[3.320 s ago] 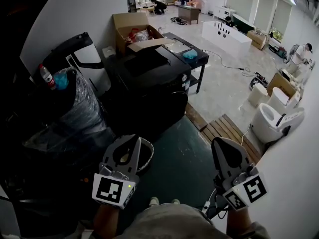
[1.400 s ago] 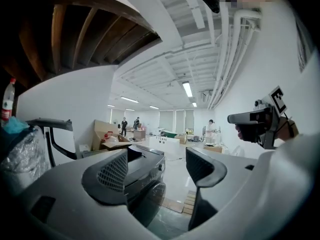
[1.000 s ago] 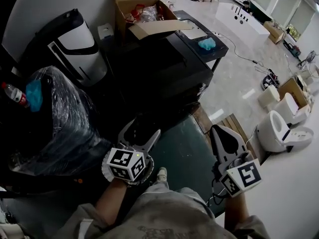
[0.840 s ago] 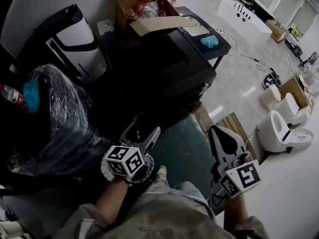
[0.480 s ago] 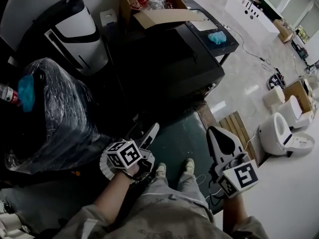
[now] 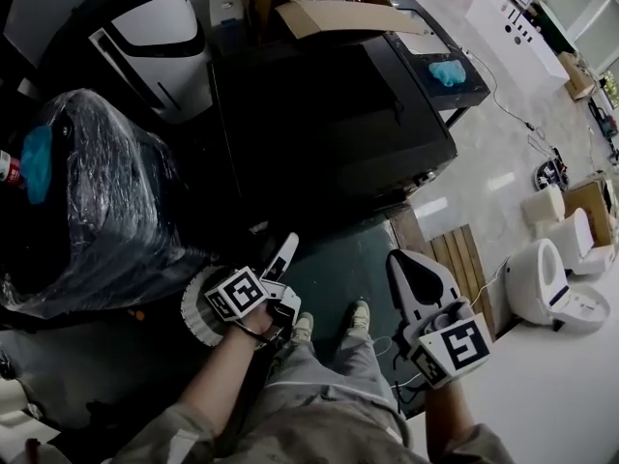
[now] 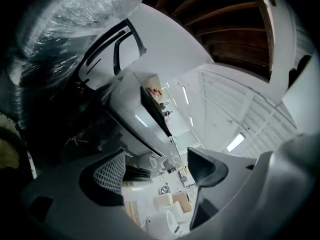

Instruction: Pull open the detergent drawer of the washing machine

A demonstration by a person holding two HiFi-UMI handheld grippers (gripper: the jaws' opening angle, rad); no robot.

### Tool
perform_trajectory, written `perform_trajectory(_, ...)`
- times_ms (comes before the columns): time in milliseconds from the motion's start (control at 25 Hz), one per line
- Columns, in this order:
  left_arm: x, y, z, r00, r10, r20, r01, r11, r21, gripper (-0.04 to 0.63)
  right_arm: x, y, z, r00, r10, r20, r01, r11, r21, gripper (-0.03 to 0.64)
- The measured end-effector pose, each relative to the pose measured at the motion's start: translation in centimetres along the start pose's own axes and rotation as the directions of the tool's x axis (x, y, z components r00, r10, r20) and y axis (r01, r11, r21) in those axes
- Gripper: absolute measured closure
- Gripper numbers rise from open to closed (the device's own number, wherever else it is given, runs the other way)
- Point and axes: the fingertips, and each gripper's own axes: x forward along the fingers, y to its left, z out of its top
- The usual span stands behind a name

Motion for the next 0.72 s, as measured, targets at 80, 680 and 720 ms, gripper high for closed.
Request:
perform_trajectory(80,0.8,1.2,-0.3,0.999,0.022,0.029,-0.021,0.999,-0.045,0.209,0.6,-1.1,-0.8,1.000,0.014,-0.024,-0.015,1.000,-0.006,0.586)
perform_trajectory(680,3.7,7.3,-0.9,0.939,0.102,0.329,0.010,0.947,-0.322,0.188,5.5,-4.2,-5.7,0.951,0.261,-0.167,-0.270,0.962,-0.031,0.586)
perform_trajectory(720,3.8,7.4,-0.9,0.930,0.094,0.355,0.034,0.940,-0.340,0.186,5.8,-4.2,-6.1,0.946,0.272,-0.177,-0.283,0.958,-0.037,0.586)
